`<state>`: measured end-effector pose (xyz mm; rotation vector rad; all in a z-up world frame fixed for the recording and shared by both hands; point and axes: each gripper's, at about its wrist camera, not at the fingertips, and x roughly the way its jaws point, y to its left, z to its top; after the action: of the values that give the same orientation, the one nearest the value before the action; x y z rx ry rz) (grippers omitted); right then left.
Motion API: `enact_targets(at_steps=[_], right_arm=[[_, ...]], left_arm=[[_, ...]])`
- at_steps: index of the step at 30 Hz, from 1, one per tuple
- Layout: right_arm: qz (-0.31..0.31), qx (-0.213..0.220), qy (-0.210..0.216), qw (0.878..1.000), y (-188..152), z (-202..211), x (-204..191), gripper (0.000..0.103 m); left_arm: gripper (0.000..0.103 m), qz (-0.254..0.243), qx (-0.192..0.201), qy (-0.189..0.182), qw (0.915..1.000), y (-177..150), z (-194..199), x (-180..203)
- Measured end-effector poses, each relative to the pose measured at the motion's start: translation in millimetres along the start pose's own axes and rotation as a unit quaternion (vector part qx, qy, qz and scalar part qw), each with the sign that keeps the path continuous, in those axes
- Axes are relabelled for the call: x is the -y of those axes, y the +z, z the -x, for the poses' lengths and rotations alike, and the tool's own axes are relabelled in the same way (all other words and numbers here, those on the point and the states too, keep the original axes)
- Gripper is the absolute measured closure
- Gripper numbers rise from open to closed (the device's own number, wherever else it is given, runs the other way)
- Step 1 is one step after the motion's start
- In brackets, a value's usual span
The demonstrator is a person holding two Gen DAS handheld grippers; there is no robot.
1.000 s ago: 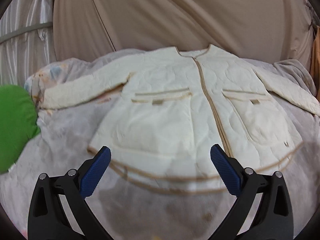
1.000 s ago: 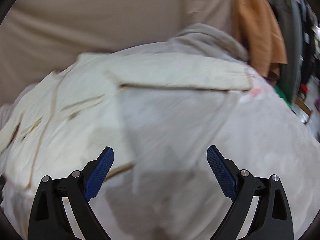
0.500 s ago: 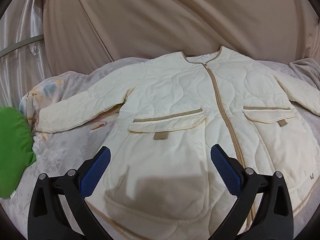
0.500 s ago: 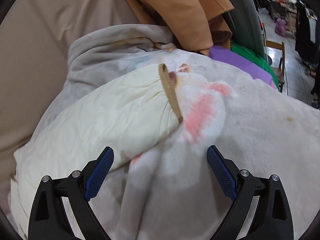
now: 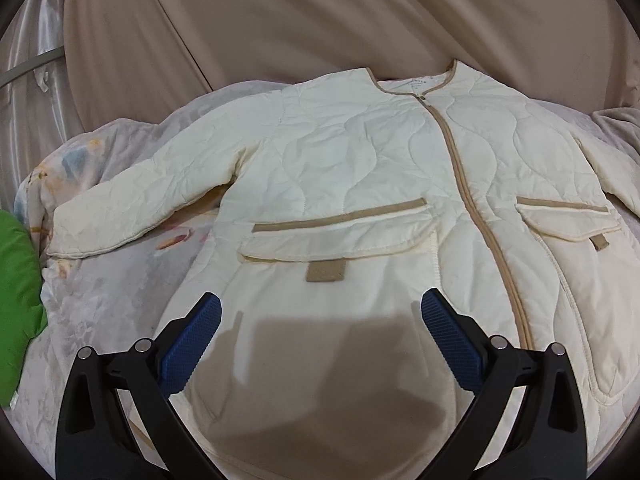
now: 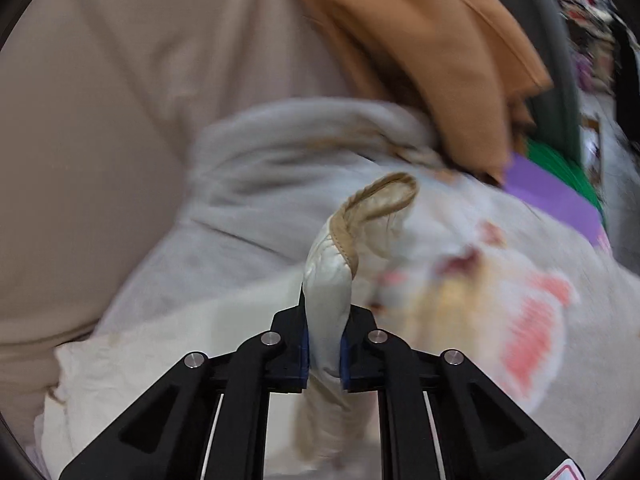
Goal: Fold large clothes
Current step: 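Reach the right tool to the jacket's sleeve cuff and grasp it, then carry the sleeve across the jacket front with the right tool while the left tool grasps the front edge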
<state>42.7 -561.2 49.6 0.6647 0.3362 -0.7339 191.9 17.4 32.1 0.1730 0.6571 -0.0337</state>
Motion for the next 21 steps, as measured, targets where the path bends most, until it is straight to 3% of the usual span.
enact_targets(at_steps=[3, 5, 9, 11, 14, 17, 19, 21], right_arm=[[0.077, 0.026, 0.098, 0.992, -1, 32, -95, 0.093], [0.143, 0.023, 0.171, 0.975, -18, 52, -173, 0.093], [0.27, -0.02, 0.277, 0.922, -102, 69, -312, 0.092], [0.328, -0.053, 0.297, 0.895, -162, 62, -363, 0.091], [0.411, -0.109, 0.297, 0.855, -258, 42, -409, 0.087], [0.505, -0.155, 0.272, 0.804, -349, 37, -424, 0.085], [0.553, -0.139, 0.258, 0.78, -376, 48, -417, 0.078], [0.557, -0.138, 0.281, 0.769, -370, 67, -396, 0.065]], left_arm=[[0.005, 0.016, 0.0, -0.005, 0.9999, 9, -2, -14], [0.005, 0.037, -0.006, -0.015, 0.9992, 18, -5, -25], [0.005, 0.086, -0.012, -0.044, 0.9952, 33, -10, -50], [0.005, 0.106, -0.015, -0.052, 0.9929, 40, -15, -60], [0.005, 0.129, -0.025, -0.069, 0.989, 47, -25, -73], [0.005, 0.155, -0.042, -0.098, 0.9822, 52, -41, -85], [0.005, 0.169, -0.051, -0.118, 0.9773, 54, -50, -90], [0.005, 0.177, -0.058, -0.133, 0.9736, 57, -59, -89]])
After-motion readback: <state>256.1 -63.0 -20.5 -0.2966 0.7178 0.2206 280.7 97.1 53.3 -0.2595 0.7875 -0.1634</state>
